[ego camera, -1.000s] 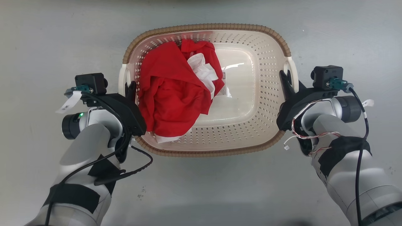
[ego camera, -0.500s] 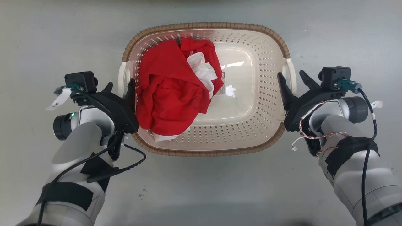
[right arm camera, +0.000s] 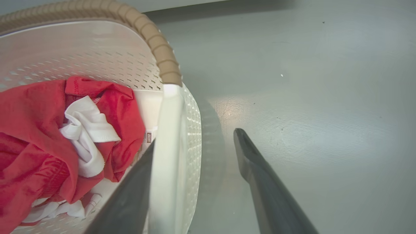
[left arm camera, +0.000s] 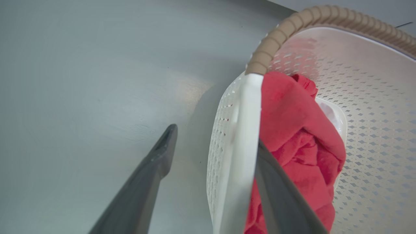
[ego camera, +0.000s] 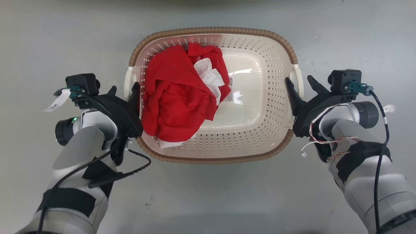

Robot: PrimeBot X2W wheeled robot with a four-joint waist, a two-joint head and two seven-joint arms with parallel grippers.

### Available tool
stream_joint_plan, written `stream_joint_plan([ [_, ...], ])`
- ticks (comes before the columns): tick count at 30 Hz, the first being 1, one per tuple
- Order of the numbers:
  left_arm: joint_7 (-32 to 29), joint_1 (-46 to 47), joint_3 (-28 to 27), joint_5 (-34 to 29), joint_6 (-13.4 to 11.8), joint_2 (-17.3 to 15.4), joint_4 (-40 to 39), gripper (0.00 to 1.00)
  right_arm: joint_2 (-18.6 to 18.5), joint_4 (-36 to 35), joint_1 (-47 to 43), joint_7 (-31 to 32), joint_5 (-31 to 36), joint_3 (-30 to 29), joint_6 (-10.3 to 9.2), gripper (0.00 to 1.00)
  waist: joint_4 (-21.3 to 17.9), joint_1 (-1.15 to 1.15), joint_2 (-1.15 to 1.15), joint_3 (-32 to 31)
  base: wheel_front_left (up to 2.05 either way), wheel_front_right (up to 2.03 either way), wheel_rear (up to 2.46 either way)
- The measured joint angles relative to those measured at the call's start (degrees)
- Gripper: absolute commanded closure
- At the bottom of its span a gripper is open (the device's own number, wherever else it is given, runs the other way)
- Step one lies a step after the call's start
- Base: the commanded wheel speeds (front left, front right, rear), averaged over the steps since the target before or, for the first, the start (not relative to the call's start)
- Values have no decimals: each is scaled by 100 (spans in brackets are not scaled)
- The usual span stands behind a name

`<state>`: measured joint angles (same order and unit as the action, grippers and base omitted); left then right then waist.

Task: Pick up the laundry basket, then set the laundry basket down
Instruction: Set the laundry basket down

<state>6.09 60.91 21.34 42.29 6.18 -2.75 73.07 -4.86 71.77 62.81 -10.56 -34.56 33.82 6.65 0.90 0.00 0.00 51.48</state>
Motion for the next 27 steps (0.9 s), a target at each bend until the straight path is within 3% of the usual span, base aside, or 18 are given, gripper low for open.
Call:
stream_joint_plan([
  [15,-135,-19,218,-20,90,41,22,0,33,-276,-215,22,-233,115,44,0,4,0,0,-366,0,0,0],
  [27,533,-397,482,-236,97,-41,-96,0,-46,-641,-706,-321,-466,154,48,0,-27,0,0,-1233,0,0,0],
])
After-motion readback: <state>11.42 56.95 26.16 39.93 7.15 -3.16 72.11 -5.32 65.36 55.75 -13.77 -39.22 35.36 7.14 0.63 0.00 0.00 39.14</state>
